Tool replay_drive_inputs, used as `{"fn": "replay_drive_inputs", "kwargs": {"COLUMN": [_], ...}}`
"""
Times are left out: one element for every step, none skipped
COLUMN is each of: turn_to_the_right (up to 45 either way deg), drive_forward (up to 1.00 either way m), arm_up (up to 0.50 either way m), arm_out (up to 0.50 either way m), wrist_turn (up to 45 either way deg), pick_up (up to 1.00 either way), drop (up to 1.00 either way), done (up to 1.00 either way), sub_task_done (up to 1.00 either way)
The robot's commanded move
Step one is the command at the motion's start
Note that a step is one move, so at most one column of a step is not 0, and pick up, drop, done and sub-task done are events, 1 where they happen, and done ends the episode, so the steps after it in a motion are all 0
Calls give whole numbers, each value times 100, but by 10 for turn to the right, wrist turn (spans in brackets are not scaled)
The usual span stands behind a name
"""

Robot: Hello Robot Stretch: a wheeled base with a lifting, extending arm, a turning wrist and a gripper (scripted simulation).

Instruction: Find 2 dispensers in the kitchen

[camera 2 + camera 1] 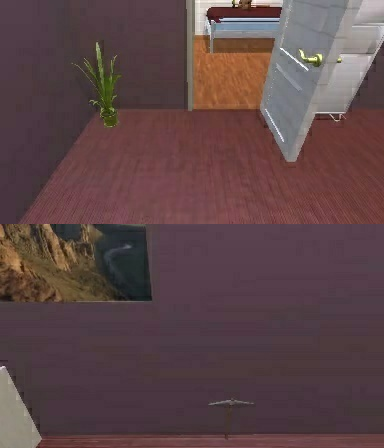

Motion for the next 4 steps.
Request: {"fn": "replay_drive_inputs", "kwargs": {"turn_to_the_right": [450, 390, 0, 390], "drive_forward": [0, 0, 35, 0], "arm_up": [0, 0, 0, 0], "arm_out": [0, 0, 0, 0], "wrist_turn": [0, 0, 0, 0], "pick_up": [0, 0, 0, 0], "drop": [0, 0, 0, 0], "done": [0, 0, 0, 0], "sub_task_done": [0, 0, 0, 0]}}
